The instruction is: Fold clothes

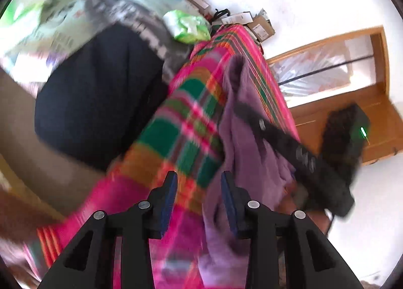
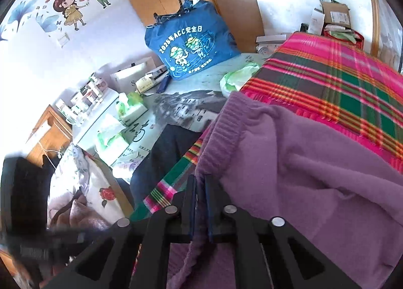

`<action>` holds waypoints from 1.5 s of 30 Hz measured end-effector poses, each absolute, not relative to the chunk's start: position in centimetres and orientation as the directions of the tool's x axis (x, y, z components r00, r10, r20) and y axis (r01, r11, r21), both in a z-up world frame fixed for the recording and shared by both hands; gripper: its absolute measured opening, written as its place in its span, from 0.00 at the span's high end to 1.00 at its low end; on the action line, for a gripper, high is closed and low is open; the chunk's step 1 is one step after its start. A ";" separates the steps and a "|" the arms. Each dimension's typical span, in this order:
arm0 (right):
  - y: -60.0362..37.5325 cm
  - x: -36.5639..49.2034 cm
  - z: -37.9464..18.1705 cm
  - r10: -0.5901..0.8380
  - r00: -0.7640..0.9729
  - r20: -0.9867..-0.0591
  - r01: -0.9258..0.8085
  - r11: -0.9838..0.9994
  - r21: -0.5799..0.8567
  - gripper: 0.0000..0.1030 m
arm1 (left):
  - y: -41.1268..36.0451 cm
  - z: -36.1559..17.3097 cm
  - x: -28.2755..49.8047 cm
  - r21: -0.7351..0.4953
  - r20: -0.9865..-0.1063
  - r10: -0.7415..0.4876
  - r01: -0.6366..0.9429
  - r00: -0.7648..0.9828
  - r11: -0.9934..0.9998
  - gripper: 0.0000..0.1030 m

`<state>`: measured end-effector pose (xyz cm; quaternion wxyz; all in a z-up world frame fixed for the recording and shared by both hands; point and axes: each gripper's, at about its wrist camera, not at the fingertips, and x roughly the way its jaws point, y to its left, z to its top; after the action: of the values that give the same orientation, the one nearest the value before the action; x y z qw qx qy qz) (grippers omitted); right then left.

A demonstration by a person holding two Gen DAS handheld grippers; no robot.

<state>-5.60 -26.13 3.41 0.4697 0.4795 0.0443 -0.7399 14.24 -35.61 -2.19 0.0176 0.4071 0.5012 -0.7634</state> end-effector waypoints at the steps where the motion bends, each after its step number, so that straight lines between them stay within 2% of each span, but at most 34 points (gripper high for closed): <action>1: -26.3 -5.7 3.3 -0.670 -0.062 -0.740 0.728 -0.537 0.426 0.85 | -35.3 -2.3 14.9 -0.760 -0.632 0.386 0.440 -0.672 -0.478 0.63; 2: -26.6 -5.8 3.1 -0.687 -0.025 -0.726 0.718 -0.518 0.466 0.85 | -34.9 -2.5 15.6 -0.769 -0.625 0.391 0.445 -0.676 -0.459 0.55; 3: -26.8 -5.9 3.0 -0.704 0.018 -0.710 0.711 -0.490 0.504 0.85 | -34.7 -2.5 16.2 -0.772 -0.621 0.382 0.453 -0.684 -0.445 0.51; 5: -27.3 -5.8 3.1 -0.708 0.070 -0.702 0.713 -0.457 0.532 0.84 | -34.5 -2.2 17.4 -0.786 -0.604 0.357 0.458 -0.713 -0.416 0.50; 9: -26.6 -6.1 4.7 -0.698 0.024 -0.716 0.755 -0.457 0.470 0.82 | -33.9 -2.2 19.0 -0.801 -0.590 0.364 0.465 -0.721 -0.378 0.50; 13: -24.7 -8.5 7.8 -0.694 -0.125 -0.709 0.811 -0.483 0.330 0.78 | -33.2 -2.5 20.0 -0.817 -0.572 0.388 0.460 -0.723 -0.348 0.50; 15: -24.4 -9.8 8.7 -0.673 -0.203 -0.711 0.843 -0.490 0.223 0.67 | -32.8 -2.4 20.9 -0.818 -0.569 0.364 0.459 -0.738 -0.347 0.50; 18: -24.9 -10.7 8.5 -0.628 -0.269 -0.730 0.879 -0.469 0.080 0.66 | -32.1 -1.9 22.3 -0.799 -0.579 0.279 0.466 -0.766 -0.379 0.50; 24: -27.0 -11.8 6.4 -0.552 -0.292 -0.781 0.922 -0.380 -0.077 0.67 | -30.6 -1.8 22.9 -0.784 -0.592 0.289 0.454 -0.752 -0.423 0.50; 28: -28.5 -12.4 5.8 -0.578 -0.224 -0.785 0.942 -0.334 -0.022 0.67 | -30.2 -2.4 22.6 -0.774 -0.611 0.292 0.480 -0.735 -0.413 0.50; 33: -31.4 -12.2 4.3 -0.532 -0.169 -0.830 0.969 -0.242 -0.042 0.66 | -29.8 -2.7 21.9 -0.777 -0.613 0.302 0.488 -0.730 -0.398 0.50; 37: -32.5 -13.1 3.3 -0.494 -0.147 -0.857 0.973 -0.226 -0.037 0.58 | -29.8 -2.8 22.2 -0.786 -0.609 0.302 0.504 -0.734 -0.359 0.50; 39: -32.6 -14.1 3.1 -0.489 -0.106 -0.866 0.969 -0.245 0.020 0.53 | -29.7 -2.8 22.4 -0.785 -0.611 0.294 0.515 -0.735 -0.344 0.50; 44: -32.0 -15.3 2.6 -0.514 -0.030 -0.857 0.951 -0.278 0.133 0.53 | -29.5 -2.7 22.6 -0.776 -0.625 0.276 0.541 -0.730 -0.324 0.50; 45: -31.8 -15.4 2.5 -0.522 -0.022 -0.852 0.947 -0.284 0.150 0.55 | -29.4 -2.6 22.6 -0.771 -0.631 0.270 0.549 -0.727 -0.323 0.50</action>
<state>-15.44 -31.78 2.55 0.5468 0.4362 0.2434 -0.6720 22.62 -29.43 -2.62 0.0954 0.3566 0.5740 -0.7309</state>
